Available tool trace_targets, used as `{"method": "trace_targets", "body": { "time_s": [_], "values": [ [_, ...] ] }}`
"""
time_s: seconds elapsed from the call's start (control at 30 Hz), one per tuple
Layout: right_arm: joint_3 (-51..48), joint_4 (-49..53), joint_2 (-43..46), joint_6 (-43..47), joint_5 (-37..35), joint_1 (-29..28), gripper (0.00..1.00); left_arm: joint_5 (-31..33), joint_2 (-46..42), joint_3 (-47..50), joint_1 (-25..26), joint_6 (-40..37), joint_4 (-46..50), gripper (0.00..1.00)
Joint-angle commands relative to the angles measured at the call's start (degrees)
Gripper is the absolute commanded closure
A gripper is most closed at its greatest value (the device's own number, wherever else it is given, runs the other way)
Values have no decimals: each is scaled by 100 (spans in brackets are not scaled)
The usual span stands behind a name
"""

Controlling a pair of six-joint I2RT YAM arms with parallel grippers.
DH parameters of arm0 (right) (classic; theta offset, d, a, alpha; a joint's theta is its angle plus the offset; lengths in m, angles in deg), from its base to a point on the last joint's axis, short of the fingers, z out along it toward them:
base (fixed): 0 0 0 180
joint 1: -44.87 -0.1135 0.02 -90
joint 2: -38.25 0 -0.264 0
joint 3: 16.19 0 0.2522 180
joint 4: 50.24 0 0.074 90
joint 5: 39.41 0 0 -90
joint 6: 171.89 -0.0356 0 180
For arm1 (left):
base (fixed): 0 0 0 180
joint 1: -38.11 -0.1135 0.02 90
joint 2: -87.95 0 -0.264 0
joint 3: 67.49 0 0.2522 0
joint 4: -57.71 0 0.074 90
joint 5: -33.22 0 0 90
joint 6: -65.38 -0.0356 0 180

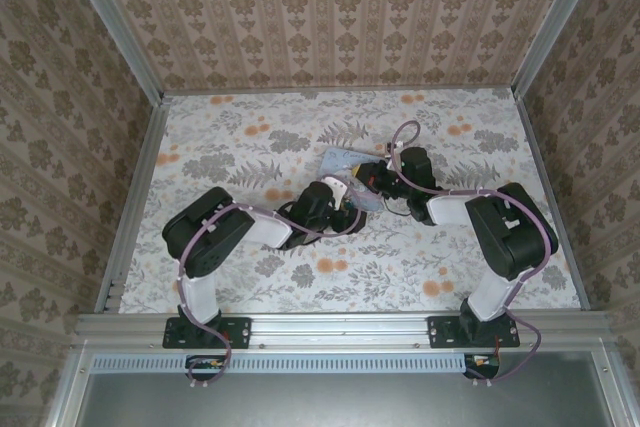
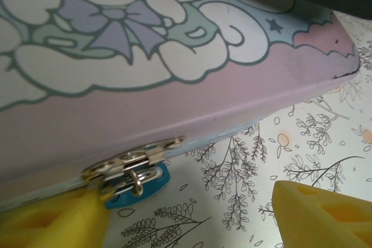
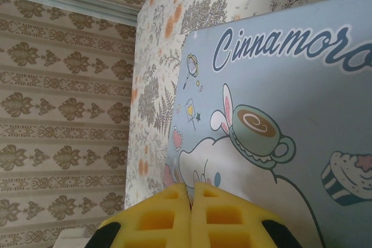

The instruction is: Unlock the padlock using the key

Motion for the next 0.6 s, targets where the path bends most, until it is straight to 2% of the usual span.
{"method": "trace_targets", "body": {
  "time_s": [0.0, 0.23, 0.5, 0.57],
  "values": [
    [-79, 136, -170, -7, 137, -24, 100, -874, 212, -41, 61, 163, -359, 27],
    [-80, 145, -187, -11, 137, -19, 100, -1157, 357, 229, -210, 924, -1412, 28],
    [-107, 125, -155, -36, 155, -23, 100, -1013, 589, 248, -246, 1145, -1574, 29],
    [-117, 127, -150, -30, 147, -20, 100, -993, 649, 311, -247, 1283, -1829, 32]
  ]
}}
